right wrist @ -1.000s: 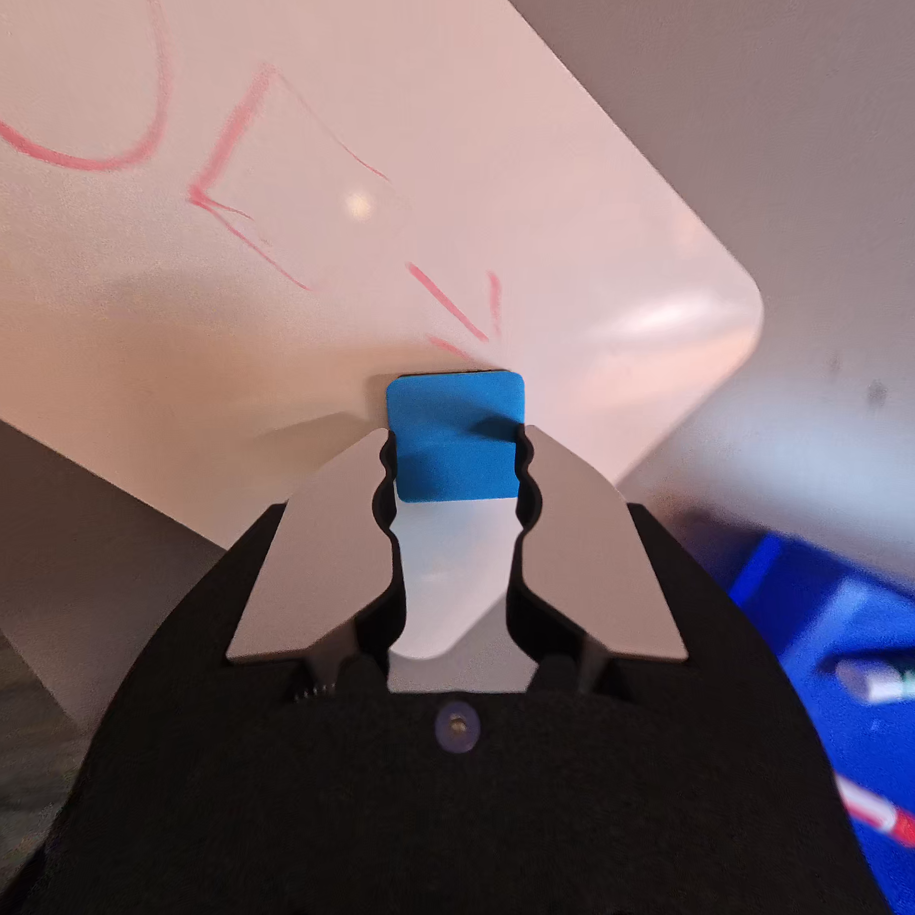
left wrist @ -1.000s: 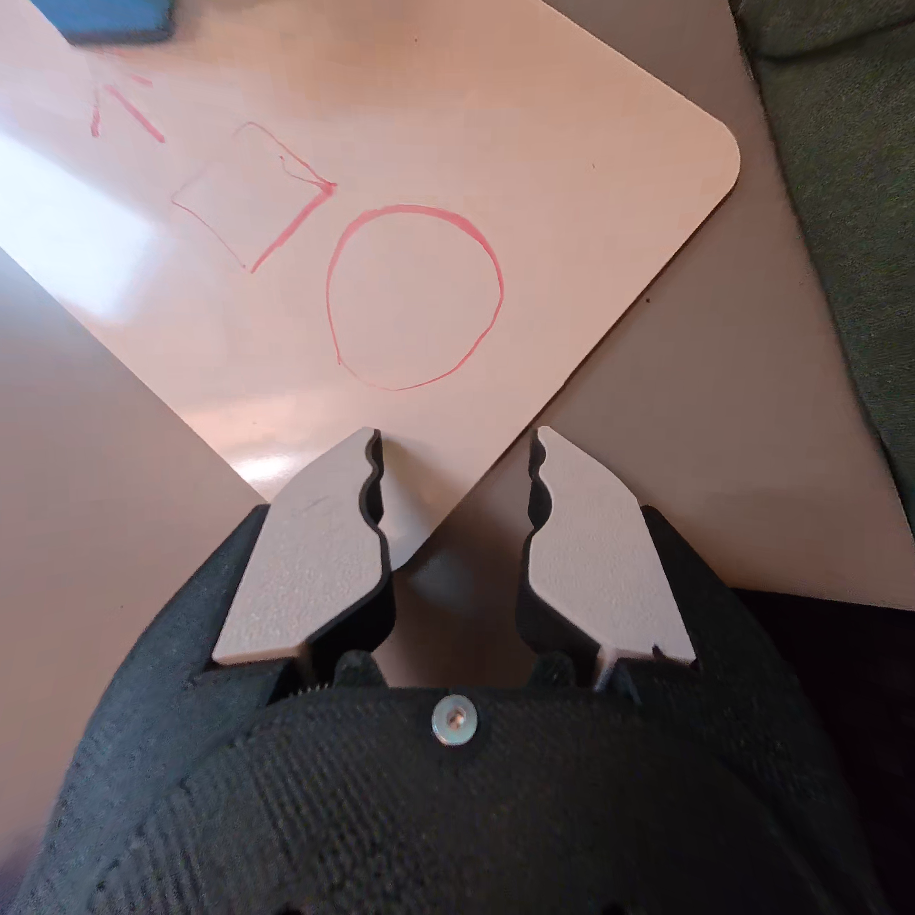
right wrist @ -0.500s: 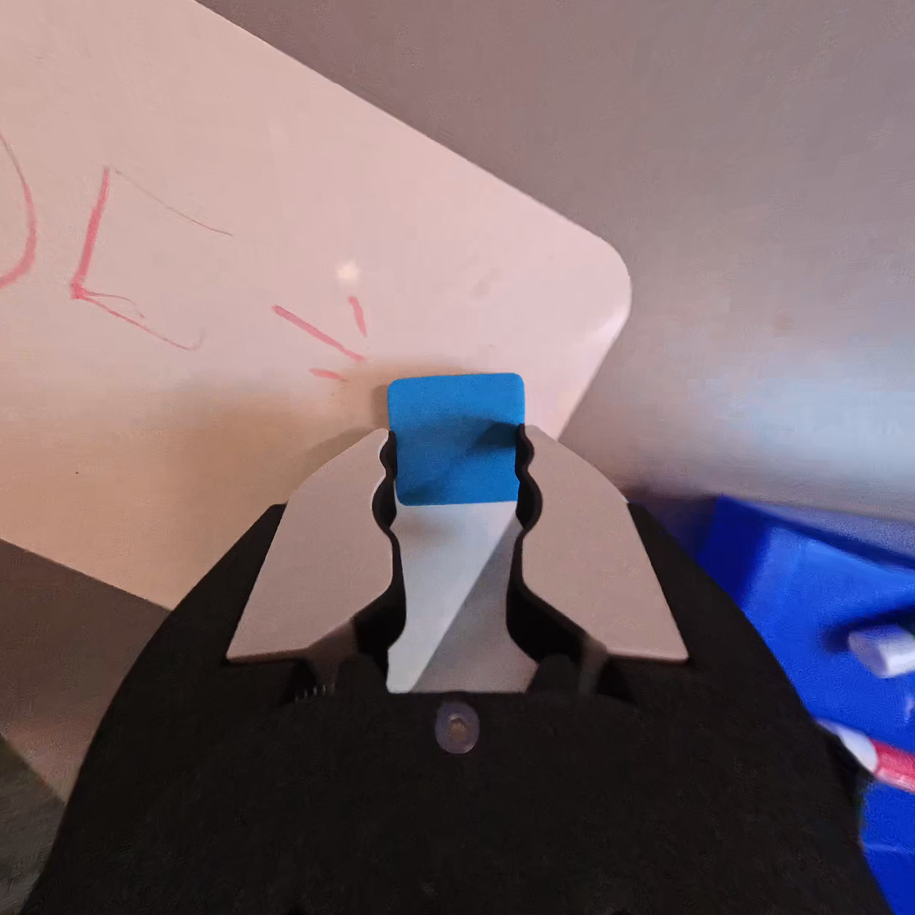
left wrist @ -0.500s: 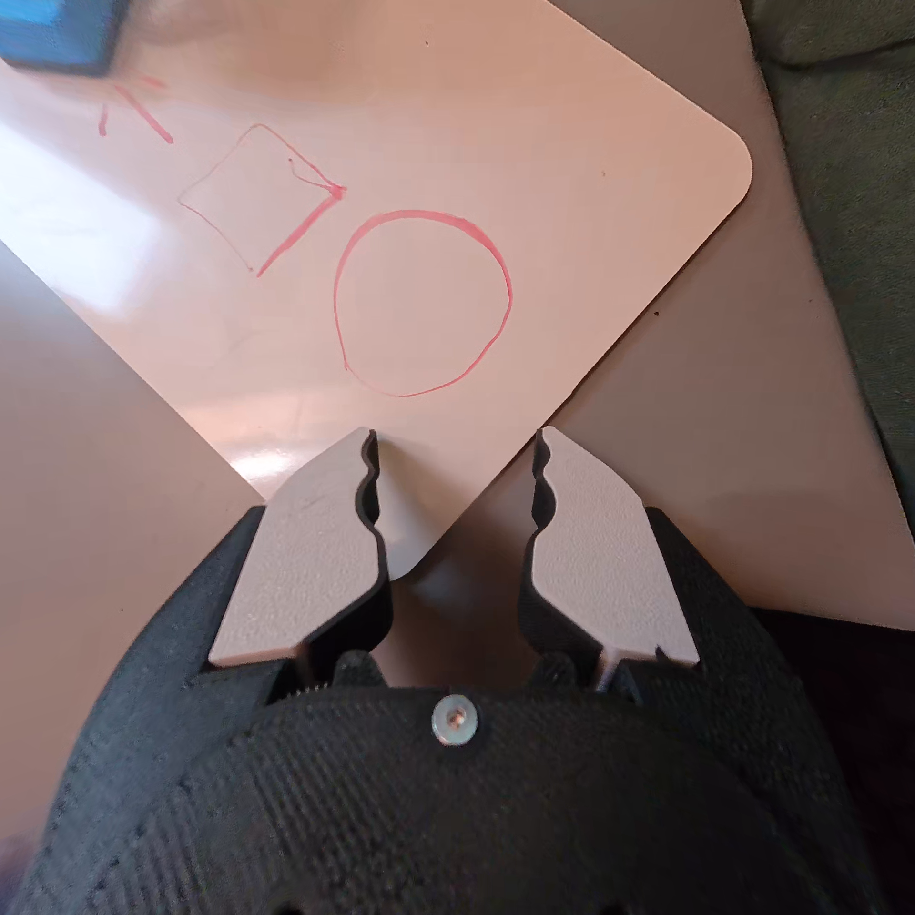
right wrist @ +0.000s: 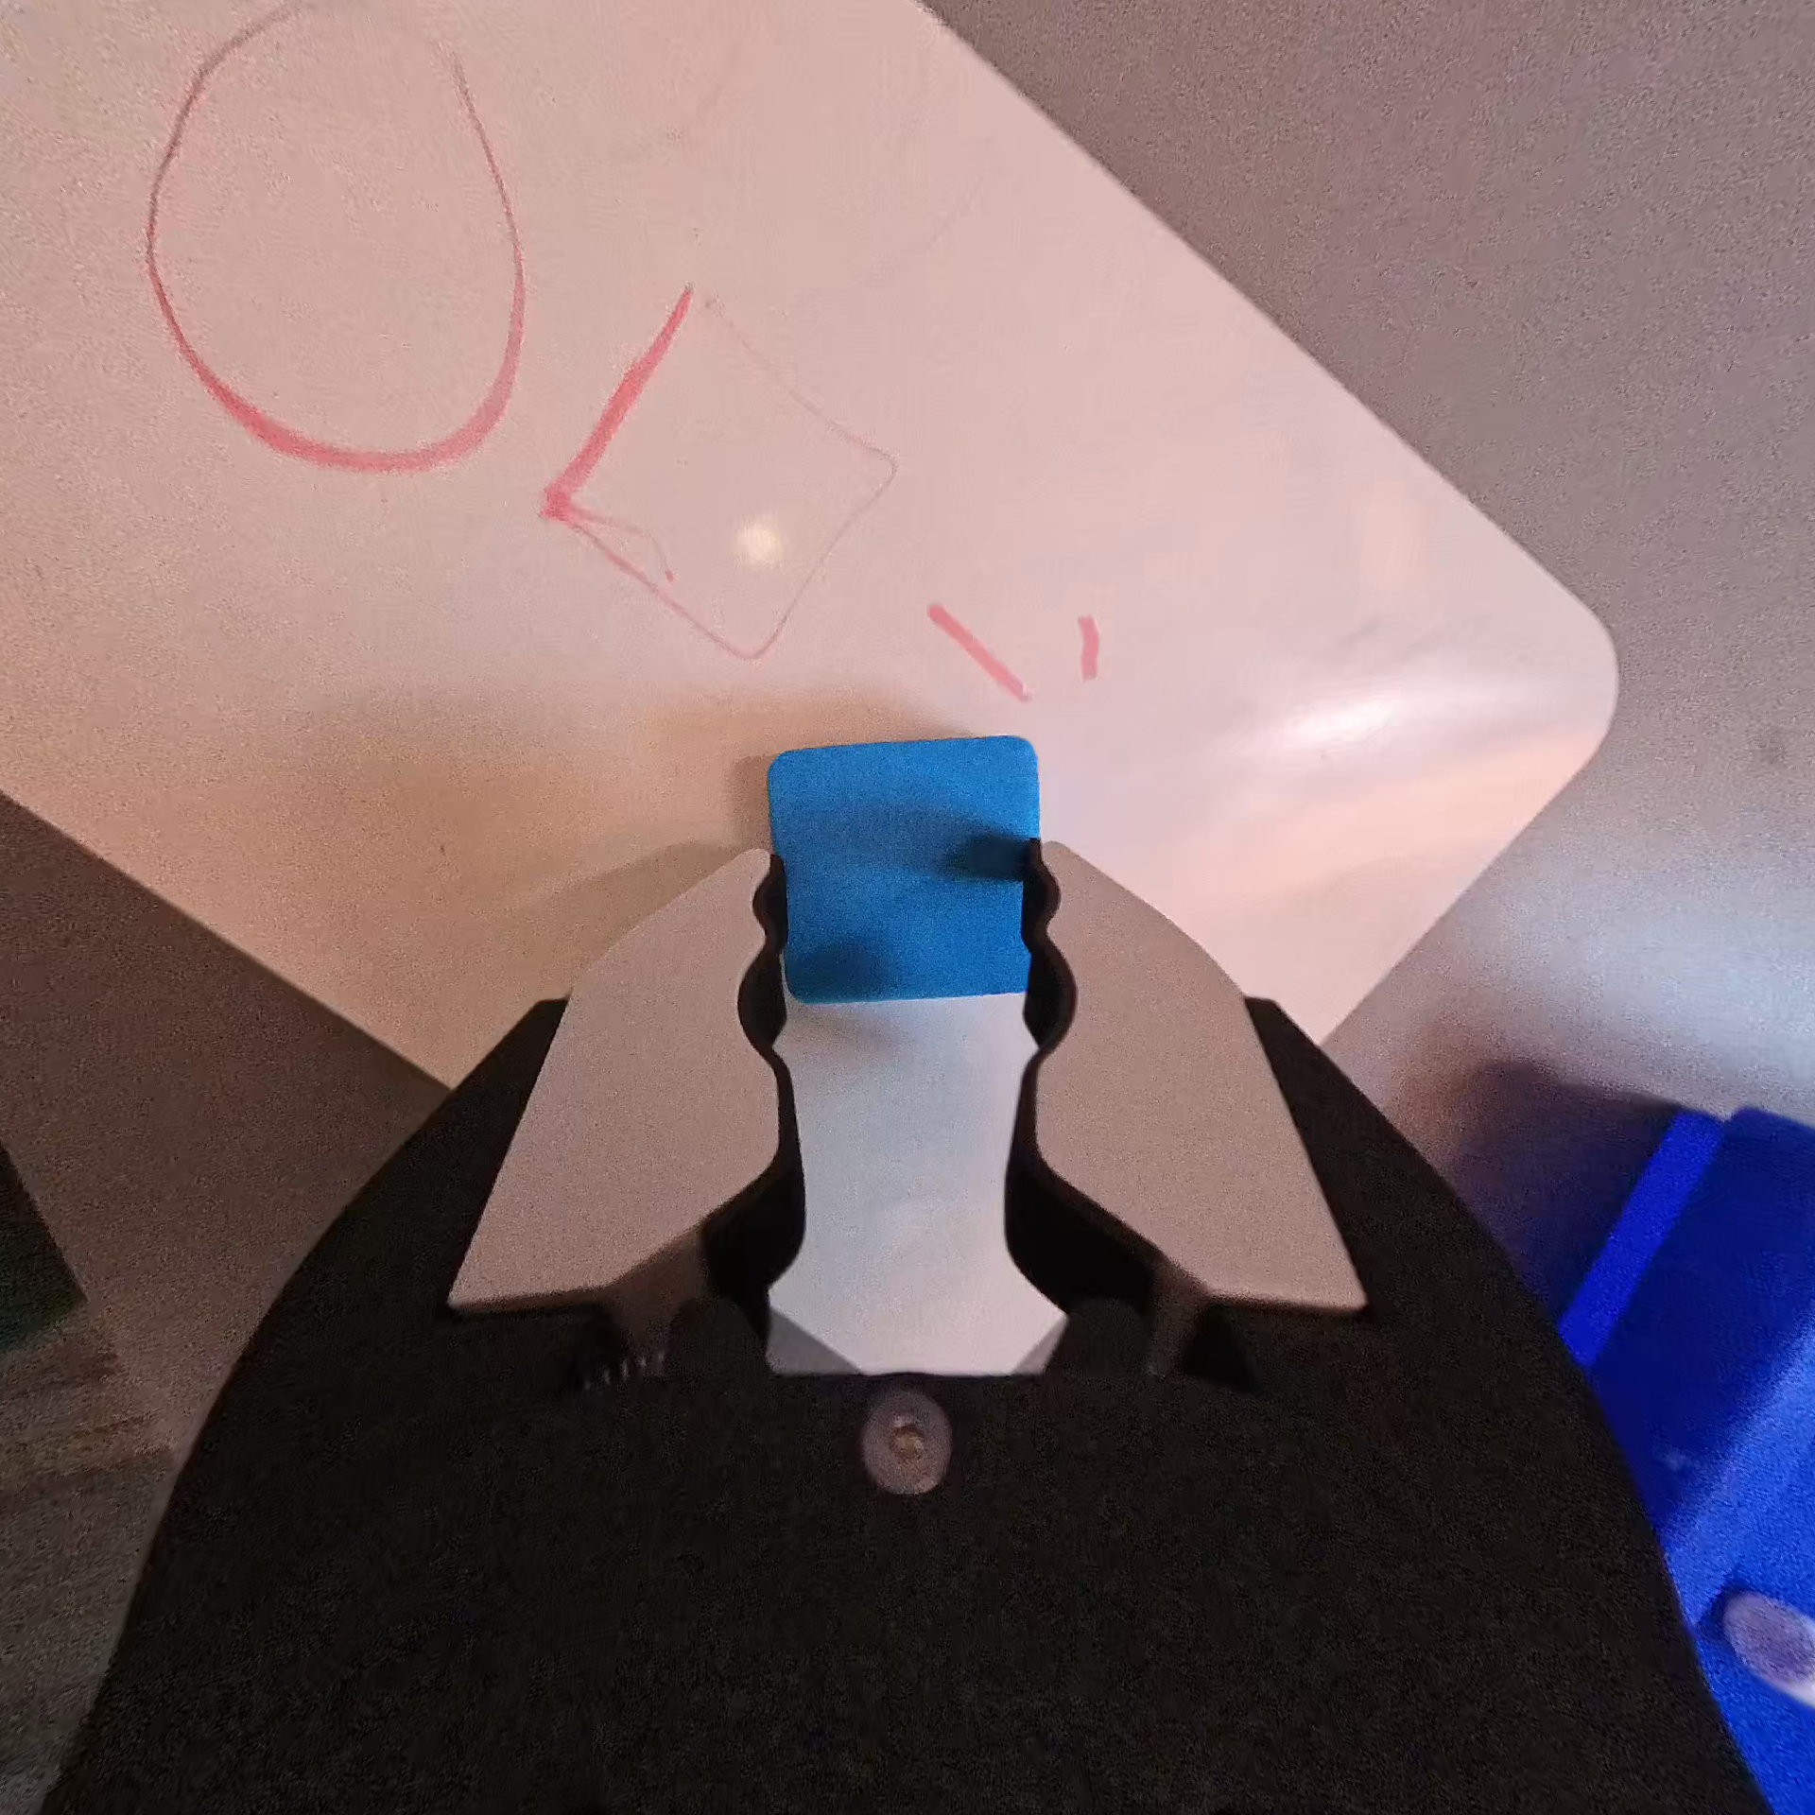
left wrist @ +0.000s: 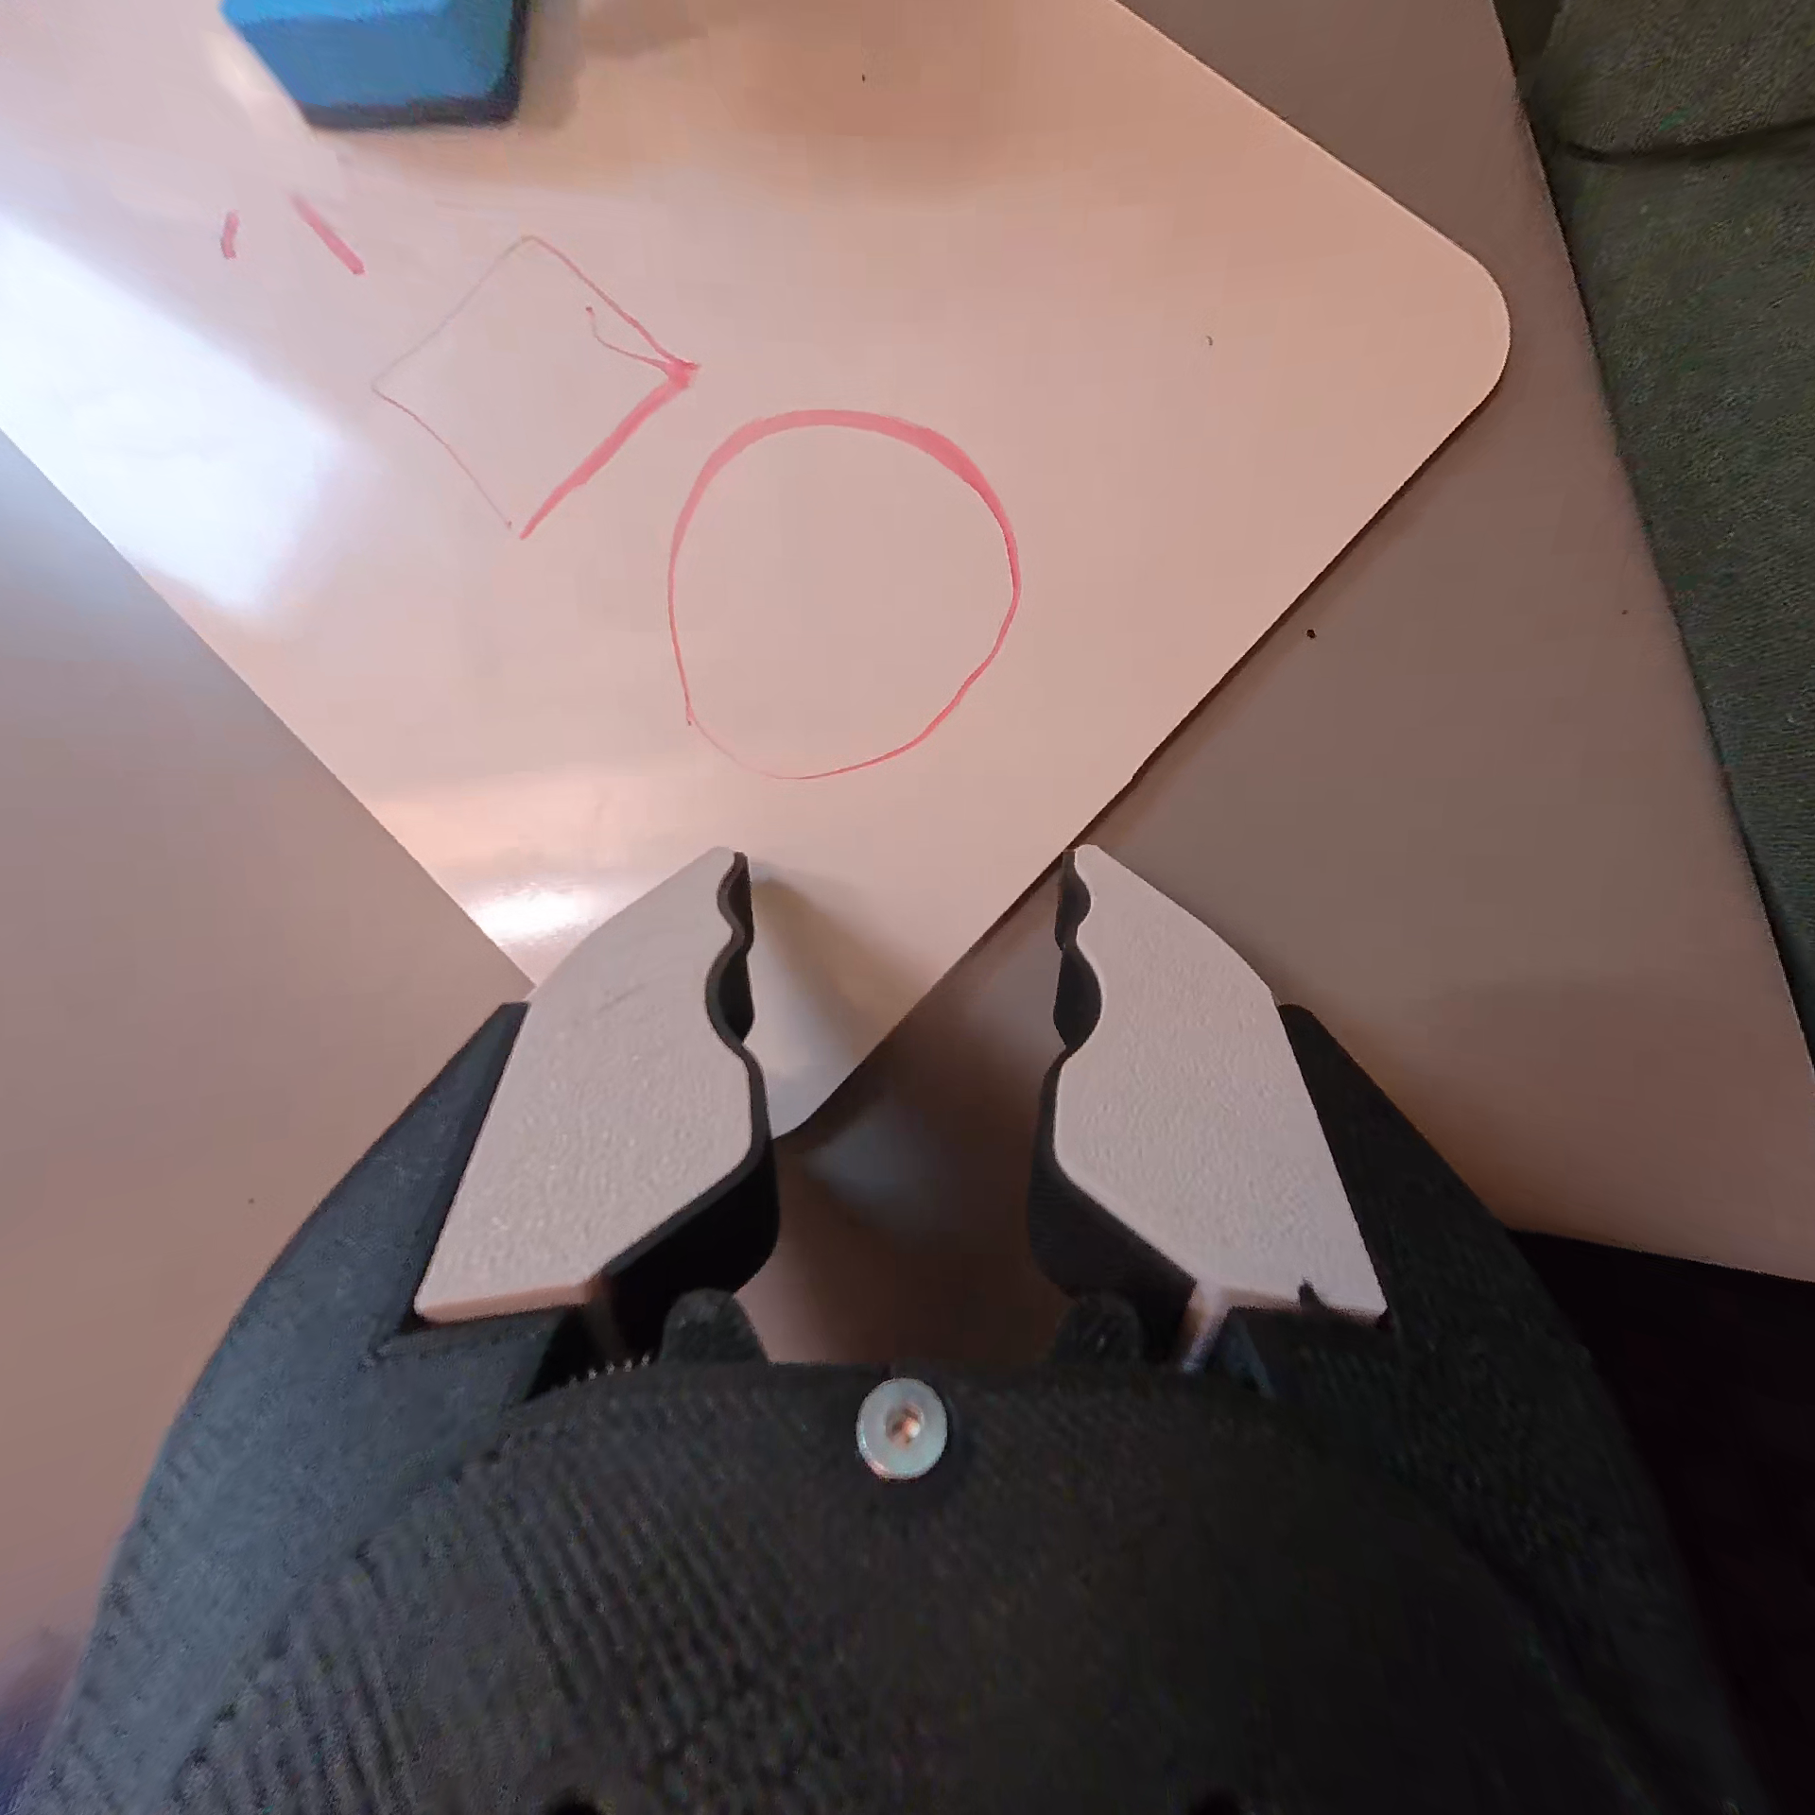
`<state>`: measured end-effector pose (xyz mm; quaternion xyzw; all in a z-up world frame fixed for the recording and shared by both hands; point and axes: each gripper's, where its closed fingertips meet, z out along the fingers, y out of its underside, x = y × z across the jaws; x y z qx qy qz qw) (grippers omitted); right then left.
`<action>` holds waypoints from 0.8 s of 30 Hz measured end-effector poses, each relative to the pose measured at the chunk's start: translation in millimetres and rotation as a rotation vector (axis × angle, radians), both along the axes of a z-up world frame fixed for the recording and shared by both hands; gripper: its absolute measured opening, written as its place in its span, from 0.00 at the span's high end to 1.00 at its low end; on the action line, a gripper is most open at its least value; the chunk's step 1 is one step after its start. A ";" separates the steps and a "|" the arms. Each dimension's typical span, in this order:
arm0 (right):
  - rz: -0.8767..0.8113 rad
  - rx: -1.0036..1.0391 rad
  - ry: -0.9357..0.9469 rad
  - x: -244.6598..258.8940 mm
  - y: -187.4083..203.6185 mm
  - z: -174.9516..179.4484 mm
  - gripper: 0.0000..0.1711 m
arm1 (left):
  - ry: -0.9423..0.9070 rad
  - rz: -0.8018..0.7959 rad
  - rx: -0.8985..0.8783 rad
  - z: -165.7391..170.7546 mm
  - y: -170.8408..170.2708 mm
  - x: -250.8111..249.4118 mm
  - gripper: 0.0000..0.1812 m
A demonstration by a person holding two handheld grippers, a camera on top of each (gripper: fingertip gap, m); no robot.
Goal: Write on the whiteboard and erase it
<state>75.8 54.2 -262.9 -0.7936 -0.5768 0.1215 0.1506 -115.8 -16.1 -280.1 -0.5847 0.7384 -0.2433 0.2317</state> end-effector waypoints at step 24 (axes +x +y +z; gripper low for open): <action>0.037 0.019 -0.022 -24.0 23.2 -0.4 0.73 | -0.008 0.012 -0.019 -0.1 -0.3 1.6 0.66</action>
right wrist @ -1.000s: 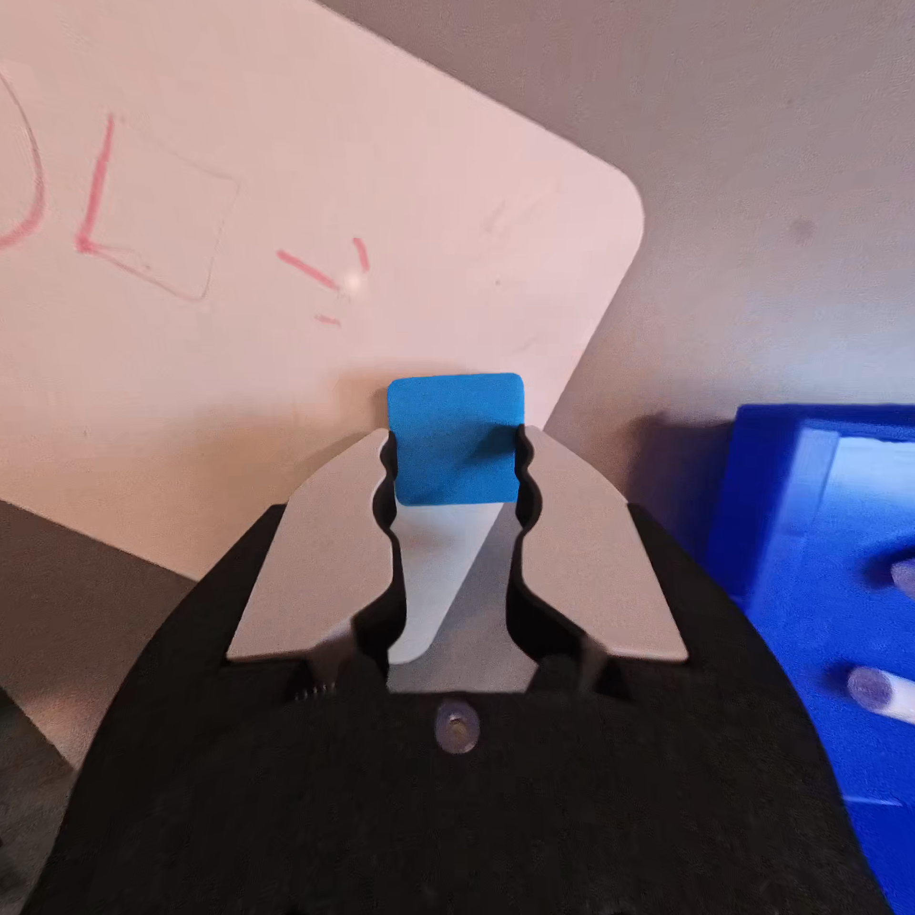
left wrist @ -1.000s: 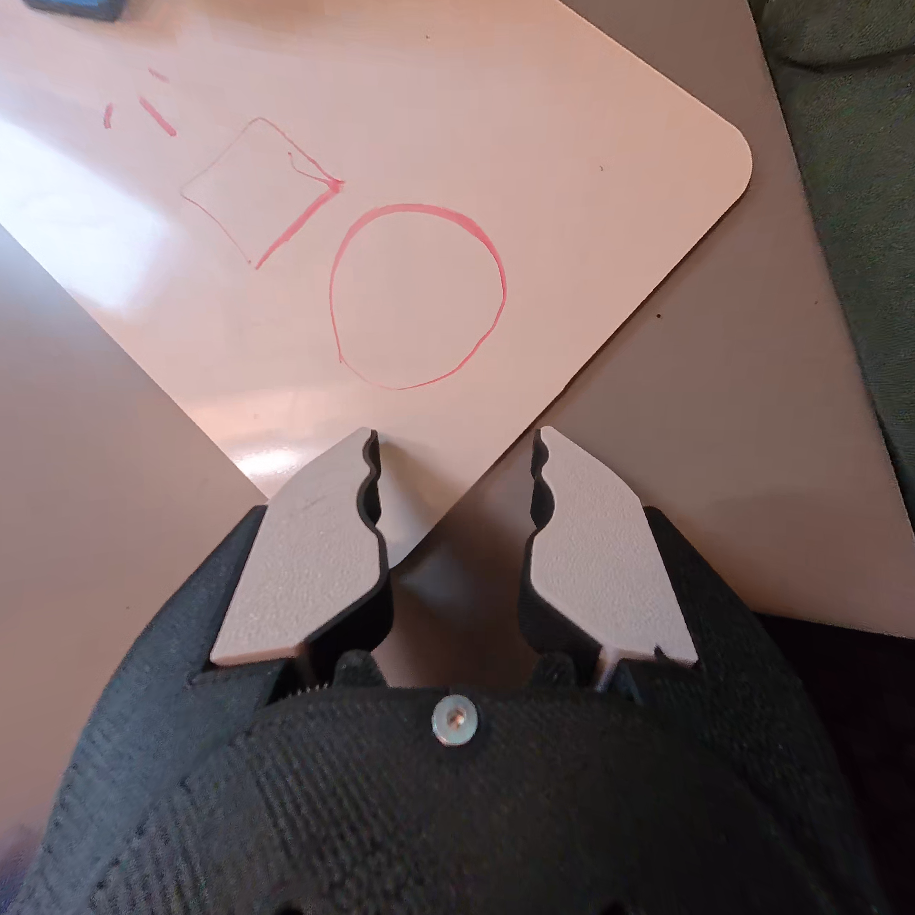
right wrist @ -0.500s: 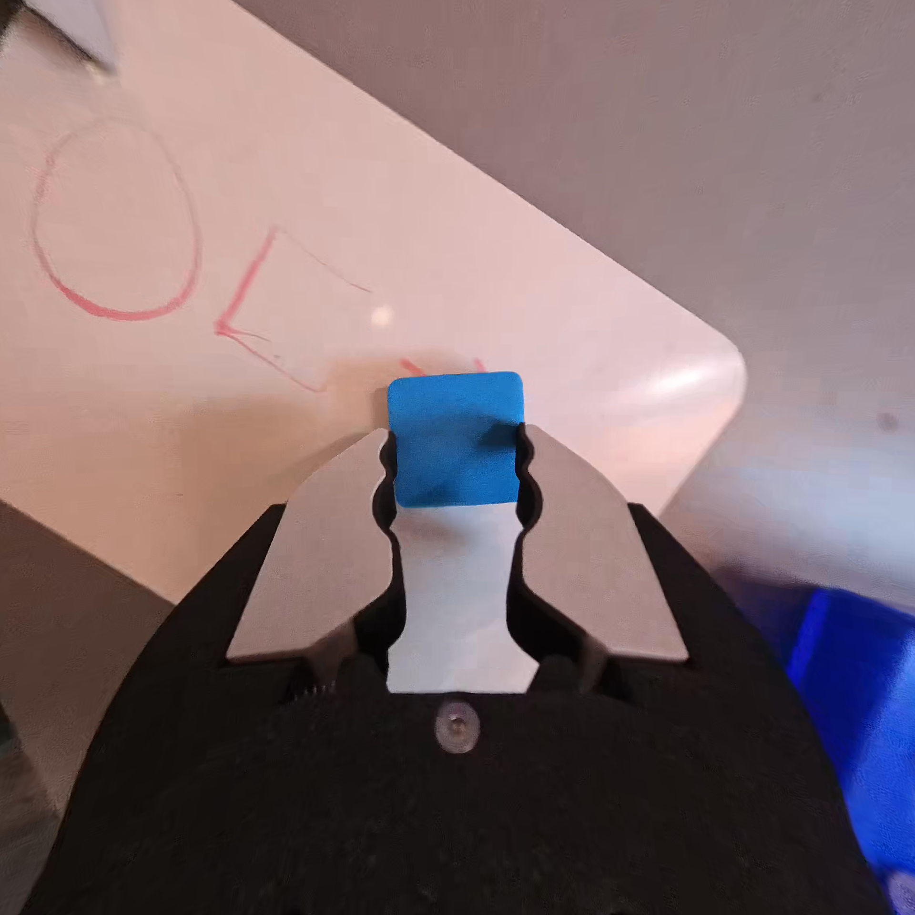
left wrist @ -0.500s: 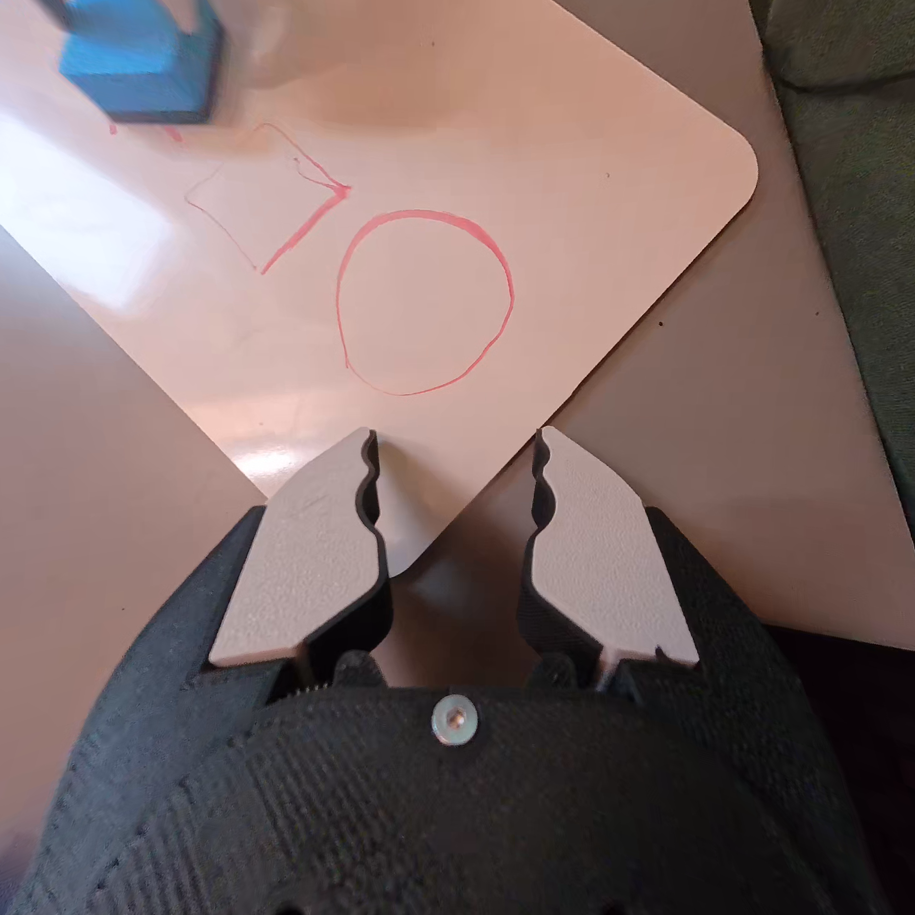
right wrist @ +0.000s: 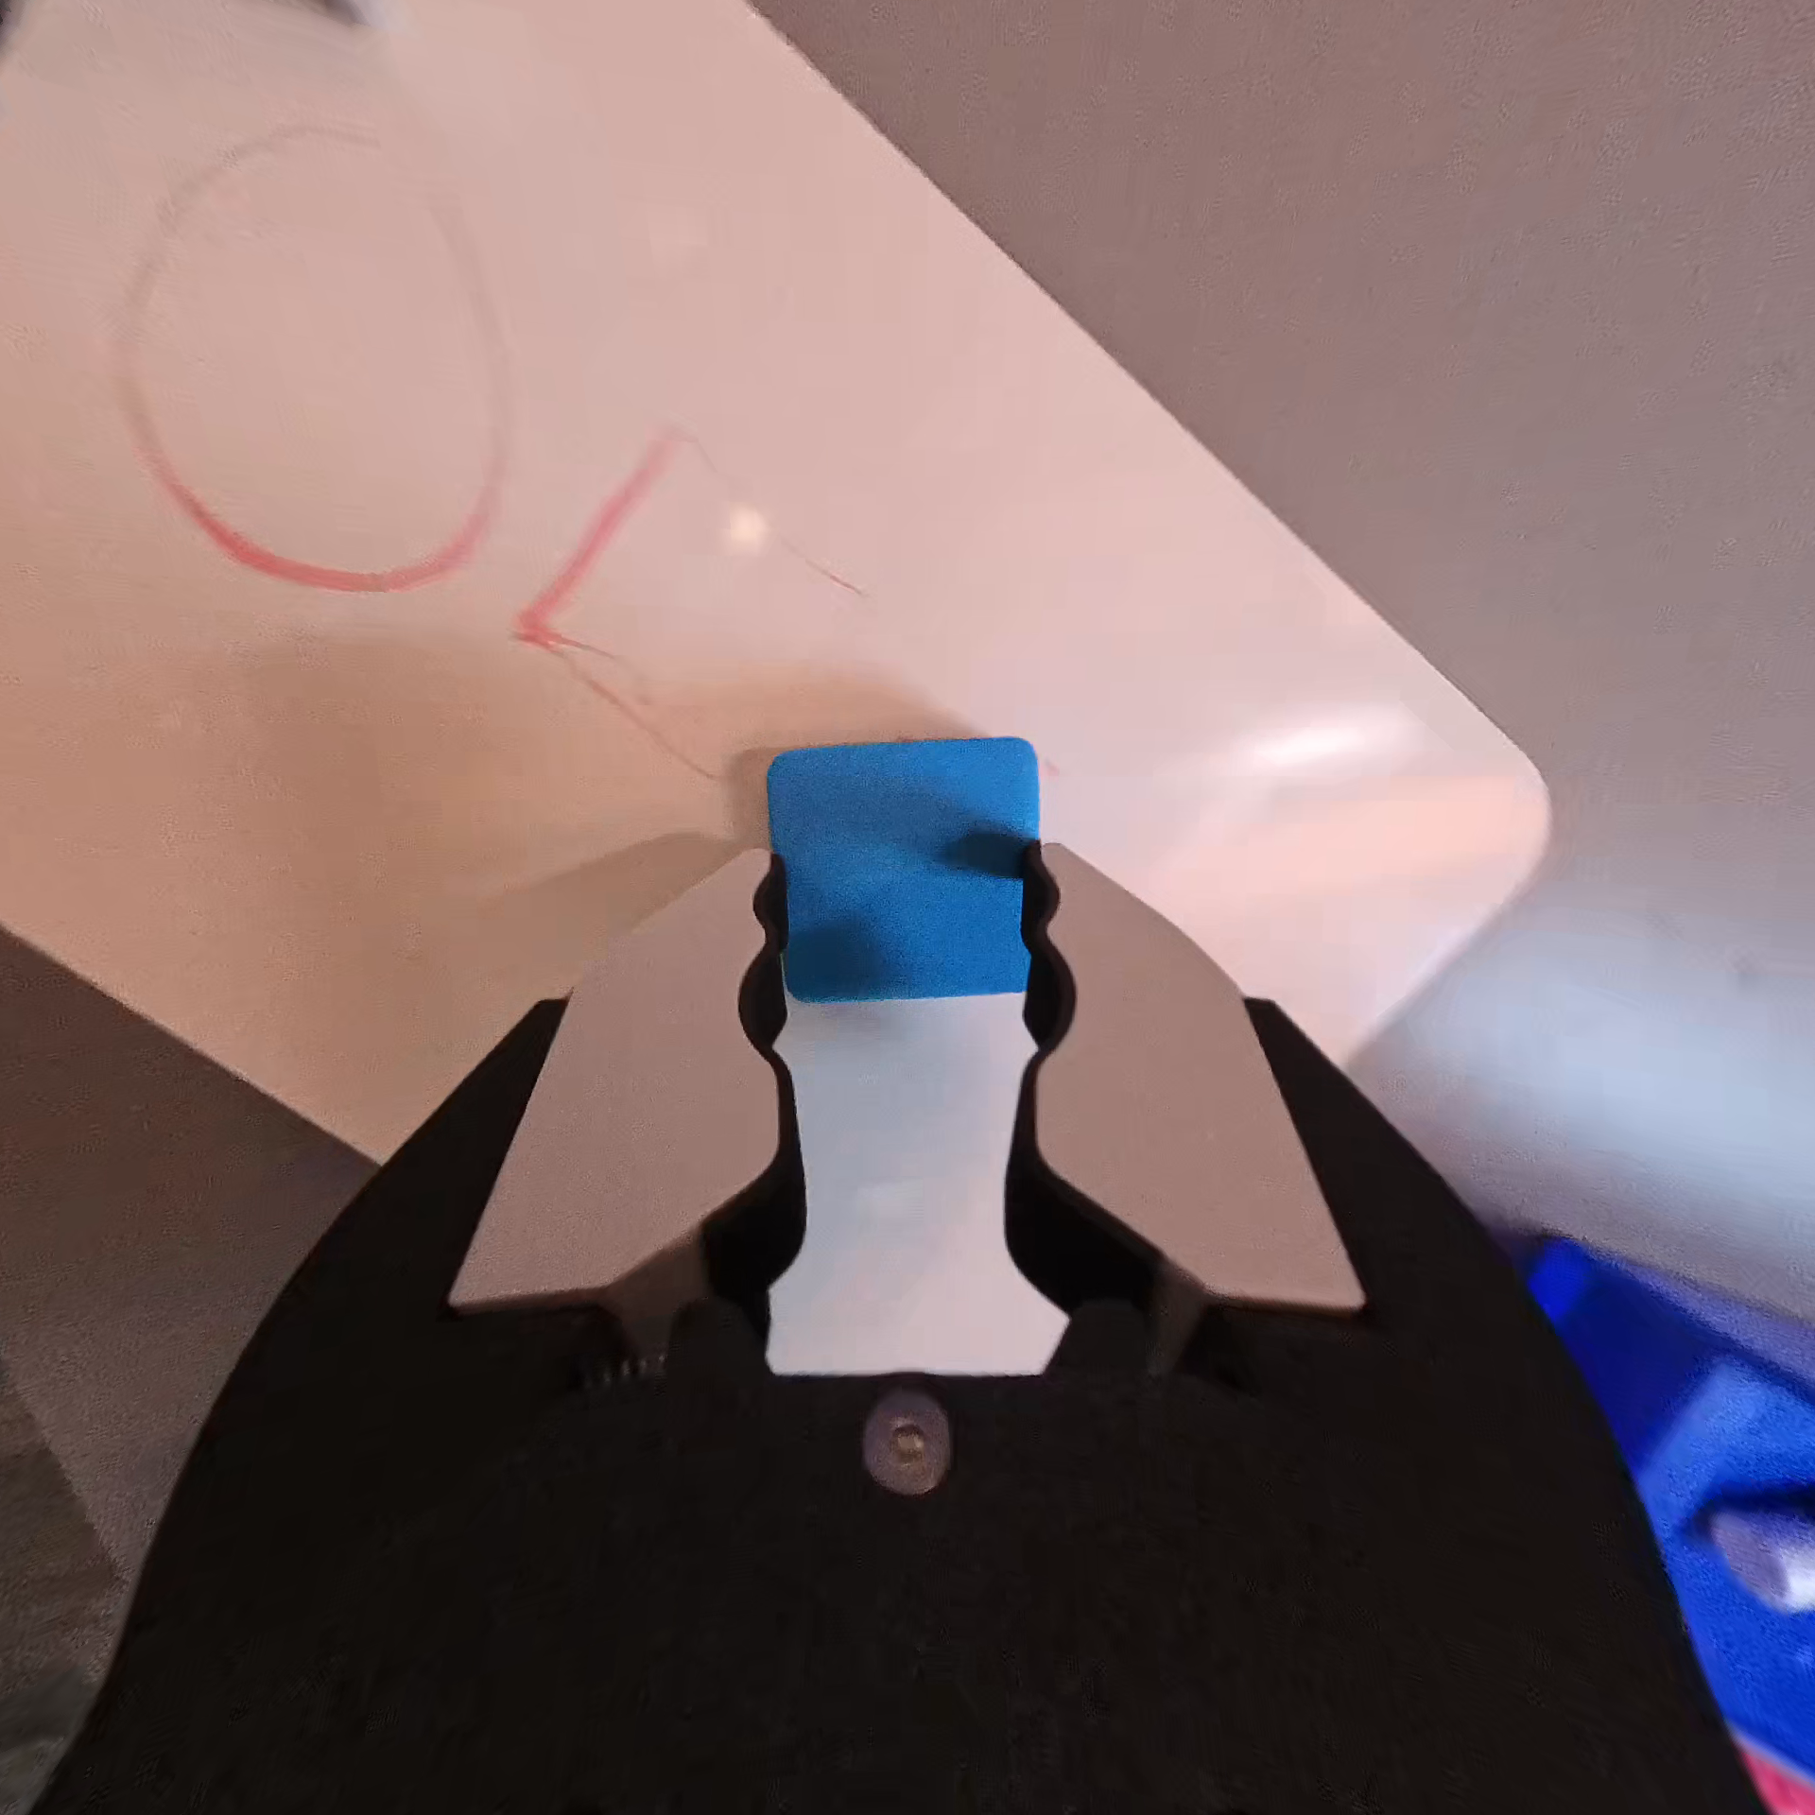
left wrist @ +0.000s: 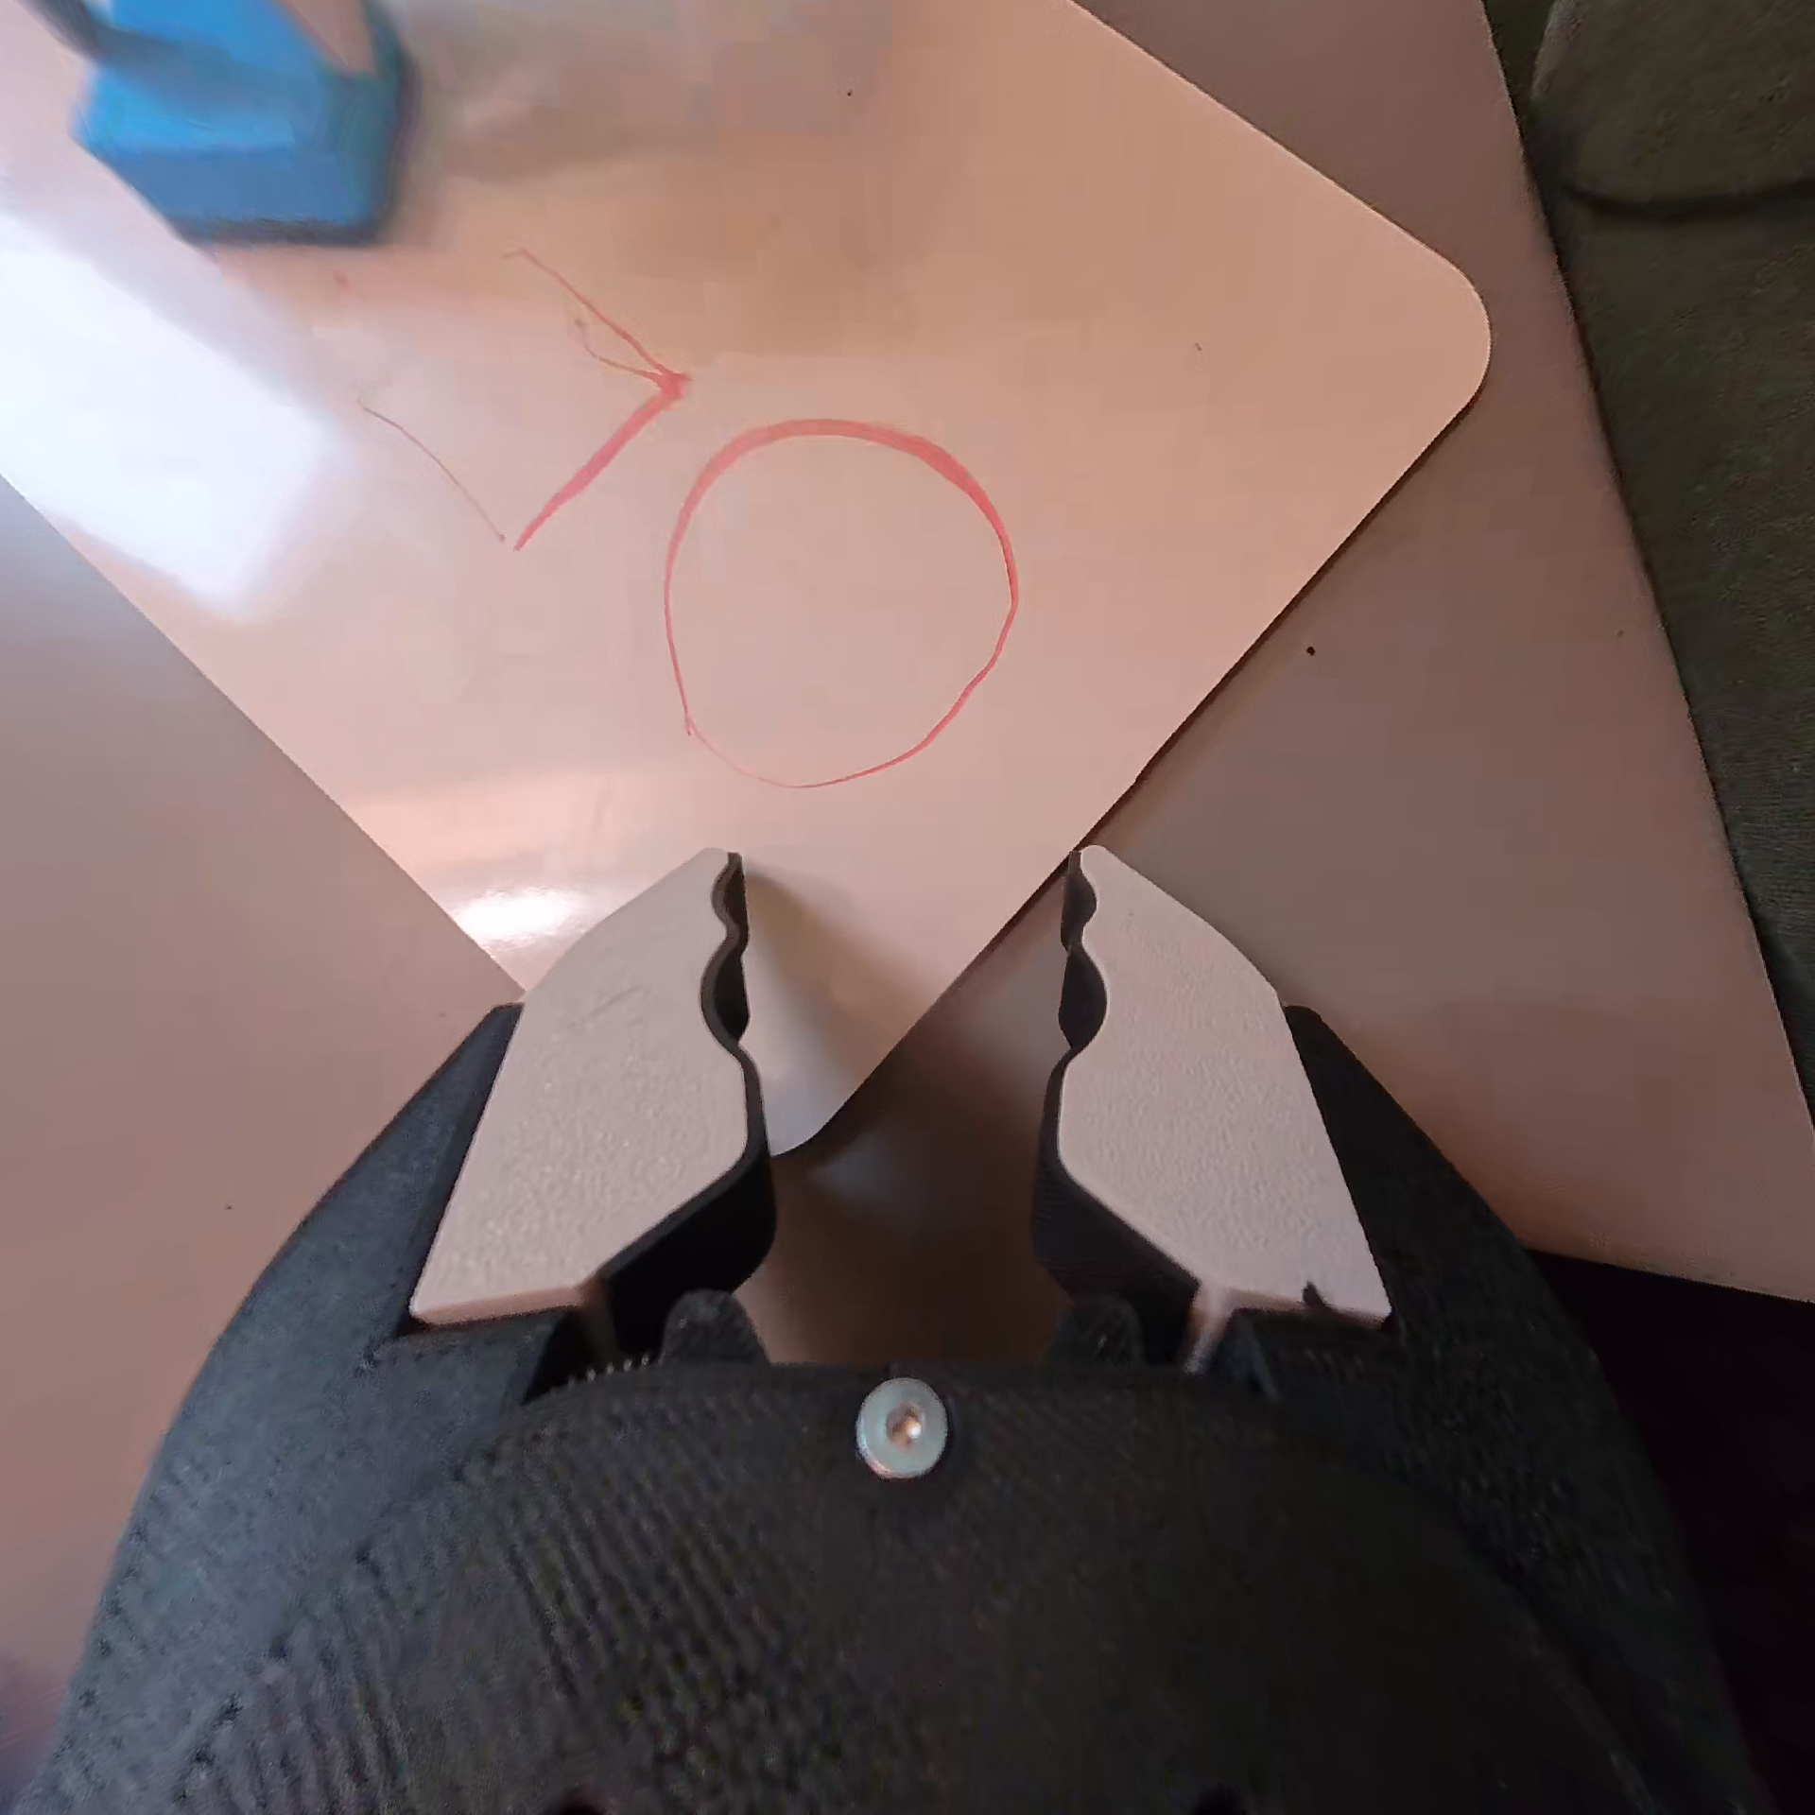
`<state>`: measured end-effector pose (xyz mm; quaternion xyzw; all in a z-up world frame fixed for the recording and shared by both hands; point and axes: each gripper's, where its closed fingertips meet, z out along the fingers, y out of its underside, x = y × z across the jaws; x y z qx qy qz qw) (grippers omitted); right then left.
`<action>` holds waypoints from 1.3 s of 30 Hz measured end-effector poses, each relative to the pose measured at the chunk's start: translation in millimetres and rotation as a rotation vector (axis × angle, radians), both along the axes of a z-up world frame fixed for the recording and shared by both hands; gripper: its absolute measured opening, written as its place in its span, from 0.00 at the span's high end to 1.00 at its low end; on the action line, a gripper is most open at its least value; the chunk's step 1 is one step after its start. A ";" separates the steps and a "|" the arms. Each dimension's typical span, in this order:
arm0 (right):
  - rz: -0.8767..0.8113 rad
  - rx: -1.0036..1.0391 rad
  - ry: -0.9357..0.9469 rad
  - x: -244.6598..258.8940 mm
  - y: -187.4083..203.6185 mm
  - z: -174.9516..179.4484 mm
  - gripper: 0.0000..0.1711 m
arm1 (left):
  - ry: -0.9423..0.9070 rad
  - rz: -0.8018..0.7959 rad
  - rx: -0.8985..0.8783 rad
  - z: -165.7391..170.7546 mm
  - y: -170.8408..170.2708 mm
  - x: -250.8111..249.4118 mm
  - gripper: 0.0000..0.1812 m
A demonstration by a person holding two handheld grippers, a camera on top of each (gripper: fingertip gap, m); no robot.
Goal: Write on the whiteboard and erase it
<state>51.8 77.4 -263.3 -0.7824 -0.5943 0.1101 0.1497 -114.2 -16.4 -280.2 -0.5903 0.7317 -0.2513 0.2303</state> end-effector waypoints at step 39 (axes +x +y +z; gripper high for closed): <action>0.095 -0.010 0.184 -98.4 -31.6 0.1 0.73 | -0.001 -0.023 0.007 -1.6 -8.4 3.0 0.67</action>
